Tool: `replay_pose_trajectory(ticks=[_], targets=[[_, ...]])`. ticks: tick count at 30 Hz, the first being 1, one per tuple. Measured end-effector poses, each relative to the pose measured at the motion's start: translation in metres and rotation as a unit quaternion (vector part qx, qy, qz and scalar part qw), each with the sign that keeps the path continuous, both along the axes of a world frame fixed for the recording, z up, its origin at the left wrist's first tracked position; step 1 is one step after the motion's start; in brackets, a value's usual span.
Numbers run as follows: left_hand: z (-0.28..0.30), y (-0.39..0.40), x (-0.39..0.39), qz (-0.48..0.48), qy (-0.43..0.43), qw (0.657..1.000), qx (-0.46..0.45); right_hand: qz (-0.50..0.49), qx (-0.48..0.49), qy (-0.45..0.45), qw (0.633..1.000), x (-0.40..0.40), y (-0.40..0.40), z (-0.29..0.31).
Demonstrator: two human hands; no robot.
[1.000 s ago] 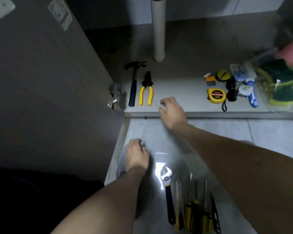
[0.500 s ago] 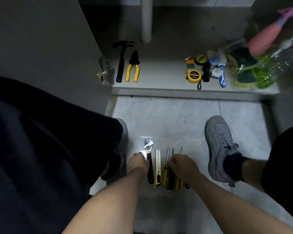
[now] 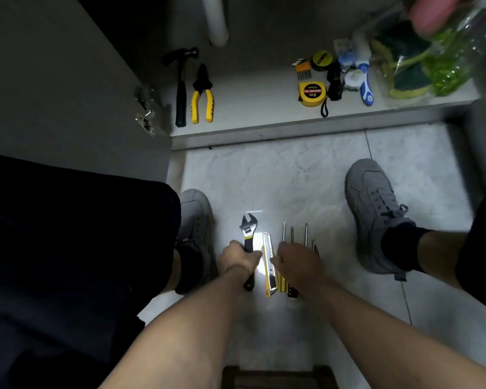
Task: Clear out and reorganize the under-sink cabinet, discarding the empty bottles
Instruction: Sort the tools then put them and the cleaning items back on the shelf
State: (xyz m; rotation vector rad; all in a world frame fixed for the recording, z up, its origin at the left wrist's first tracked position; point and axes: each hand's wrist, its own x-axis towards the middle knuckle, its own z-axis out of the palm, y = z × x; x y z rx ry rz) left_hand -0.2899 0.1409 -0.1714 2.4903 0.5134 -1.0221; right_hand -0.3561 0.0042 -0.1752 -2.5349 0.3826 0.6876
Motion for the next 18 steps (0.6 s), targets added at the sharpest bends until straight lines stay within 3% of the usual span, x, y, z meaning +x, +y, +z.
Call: replay_pose_trajectory(ticks=[3, 9, 18], targets=[[0.003, 0.008, 0.000, 0.063, -0.021, 0.997, -0.030, 0.001, -0.013, 0.007, 1.000, 0.012, 0.005, -0.006], [0.021, 0.017, 0.016, 0.071, -0.075, 0.994, -0.024, 0.024, -0.037, 0.007, 0.999, 0.030, 0.012, -0.006], [0.049, 0.002, 0.053, 0.023, -0.180, 0.983, -0.040, -0.103, 0.029, 0.052, 0.993, 0.042, 0.016, 0.002]])
